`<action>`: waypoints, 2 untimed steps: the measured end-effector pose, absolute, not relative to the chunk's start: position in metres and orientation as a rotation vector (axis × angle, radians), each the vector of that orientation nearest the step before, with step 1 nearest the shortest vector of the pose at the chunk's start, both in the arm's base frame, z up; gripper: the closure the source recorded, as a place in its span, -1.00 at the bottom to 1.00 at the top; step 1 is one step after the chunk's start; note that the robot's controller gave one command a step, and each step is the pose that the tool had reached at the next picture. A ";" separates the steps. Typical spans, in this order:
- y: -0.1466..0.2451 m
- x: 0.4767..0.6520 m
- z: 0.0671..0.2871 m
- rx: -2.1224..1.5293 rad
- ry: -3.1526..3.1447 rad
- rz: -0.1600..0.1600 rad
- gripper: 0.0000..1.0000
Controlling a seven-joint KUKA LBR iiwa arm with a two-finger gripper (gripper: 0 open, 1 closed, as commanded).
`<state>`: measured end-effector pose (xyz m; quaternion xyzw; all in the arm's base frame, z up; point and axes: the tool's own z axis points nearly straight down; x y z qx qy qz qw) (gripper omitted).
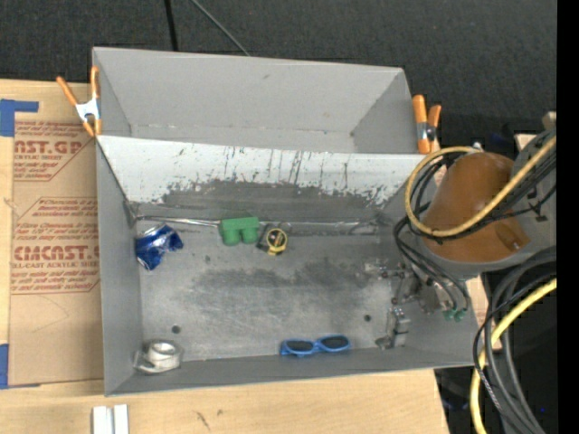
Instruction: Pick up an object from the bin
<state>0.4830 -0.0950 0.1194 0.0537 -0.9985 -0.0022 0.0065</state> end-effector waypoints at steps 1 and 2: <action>-0.020 0.485 0.070 0.367 -3.135 -0.001 -1.00; 0.033 0.489 0.071 0.478 -3.112 -0.002 -1.00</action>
Offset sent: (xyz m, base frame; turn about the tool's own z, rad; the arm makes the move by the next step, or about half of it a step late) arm -0.0023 0.0704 -0.0494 -0.1194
